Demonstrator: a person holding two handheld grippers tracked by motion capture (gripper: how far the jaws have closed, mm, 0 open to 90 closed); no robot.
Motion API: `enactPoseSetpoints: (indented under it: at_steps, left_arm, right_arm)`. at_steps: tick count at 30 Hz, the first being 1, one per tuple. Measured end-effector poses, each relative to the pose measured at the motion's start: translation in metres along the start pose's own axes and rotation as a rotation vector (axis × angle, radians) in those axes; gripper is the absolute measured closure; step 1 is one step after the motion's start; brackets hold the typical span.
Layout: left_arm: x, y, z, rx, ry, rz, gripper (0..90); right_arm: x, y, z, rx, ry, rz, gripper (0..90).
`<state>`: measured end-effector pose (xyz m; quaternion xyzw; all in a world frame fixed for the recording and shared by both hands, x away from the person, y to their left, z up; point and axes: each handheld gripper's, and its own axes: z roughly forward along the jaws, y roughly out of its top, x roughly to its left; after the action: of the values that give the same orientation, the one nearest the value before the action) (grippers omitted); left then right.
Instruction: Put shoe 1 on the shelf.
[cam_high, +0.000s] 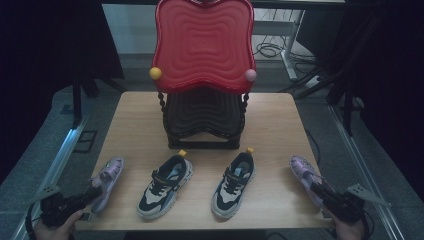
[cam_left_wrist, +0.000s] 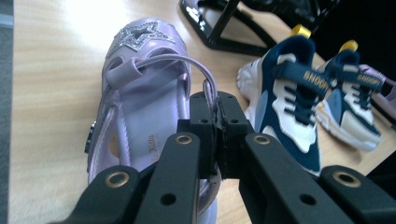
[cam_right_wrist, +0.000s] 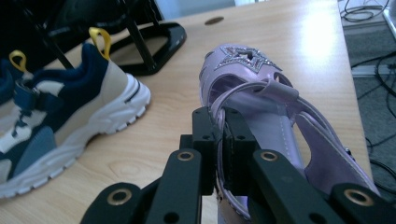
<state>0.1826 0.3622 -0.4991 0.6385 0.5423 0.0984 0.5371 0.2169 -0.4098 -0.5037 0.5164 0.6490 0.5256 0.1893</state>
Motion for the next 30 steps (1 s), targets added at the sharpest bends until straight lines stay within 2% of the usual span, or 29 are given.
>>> enactPoseSetpoints:
  at_steps: [4,7,10,13,18,25,30]
  left_arm:
    - [-0.003,0.005,0.004,-0.013,-0.033,-0.004,86.6]
    - [-0.007,0.01,0.008,-0.019,-0.044,0.009,86.6]
    - [-0.011,0.017,0.013,-0.034,-0.068,0.013,86.6]
    - [-0.015,0.025,0.018,-0.041,-0.091,0.019,86.6]
    - [-0.025,0.039,0.026,-0.042,-0.117,0.054,86.5]
    - [-0.034,0.052,0.039,-0.059,-0.144,0.072,86.2]
    - [-0.037,0.059,0.046,-0.066,-0.157,0.078,86.2]
  right_arm:
    - [0.001,0.002,0.002,-0.027,0.004,0.014,85.8]
    - [0.005,0.005,0.002,-0.07,-0.001,0.012,85.8]
    - [0.011,0.009,0.002,-0.106,0.018,0.005,85.8]
    - [0.015,0.015,0.004,-0.119,0.044,0.003,85.8]
    - [0.027,0.025,0.016,-0.153,0.067,-0.004,85.7]
    - [0.044,0.037,0.035,-0.158,0.113,-0.016,85.6]
    - [0.05,0.04,0.047,-0.146,0.125,-0.023,85.6]
